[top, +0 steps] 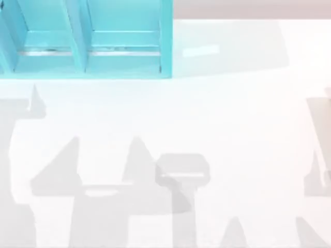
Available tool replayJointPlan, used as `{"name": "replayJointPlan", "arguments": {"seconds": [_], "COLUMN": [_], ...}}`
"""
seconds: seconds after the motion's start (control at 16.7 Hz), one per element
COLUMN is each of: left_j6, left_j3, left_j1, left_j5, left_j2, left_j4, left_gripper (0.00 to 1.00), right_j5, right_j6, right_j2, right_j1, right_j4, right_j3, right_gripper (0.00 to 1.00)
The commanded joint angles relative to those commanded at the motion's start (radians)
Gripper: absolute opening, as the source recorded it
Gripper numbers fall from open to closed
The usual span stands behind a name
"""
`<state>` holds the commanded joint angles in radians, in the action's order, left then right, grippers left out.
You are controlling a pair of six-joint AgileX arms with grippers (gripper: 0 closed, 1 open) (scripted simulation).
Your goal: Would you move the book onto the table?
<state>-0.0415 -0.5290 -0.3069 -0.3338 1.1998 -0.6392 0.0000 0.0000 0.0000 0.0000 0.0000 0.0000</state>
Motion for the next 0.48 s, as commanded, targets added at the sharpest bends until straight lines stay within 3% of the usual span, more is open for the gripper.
{"name": "replayJointPlan", "arguments": {"seconds": [0.24, 0.48], "left_j6": [-0.019, -0.034], "left_j3": [-0.171, -0.314], "left_j1": [-0.1, -0.177], "left_j5": [-0.115, -0.207], "left_j2": [0.477, 0.813], "left_j4": [-0.208, -0.38], "left_gripper": [1.0, 1.0], "right_j5": [0.0, 0.0], "right_j6": [0.0, 0.0], "right_j2": [0.0, 0.0], "right_j1": [0.0, 0.0], "right_j4": [0.0, 0.0], "right_j3": [0.0, 0.0], "right_gripper": [1.0, 1.0]}}
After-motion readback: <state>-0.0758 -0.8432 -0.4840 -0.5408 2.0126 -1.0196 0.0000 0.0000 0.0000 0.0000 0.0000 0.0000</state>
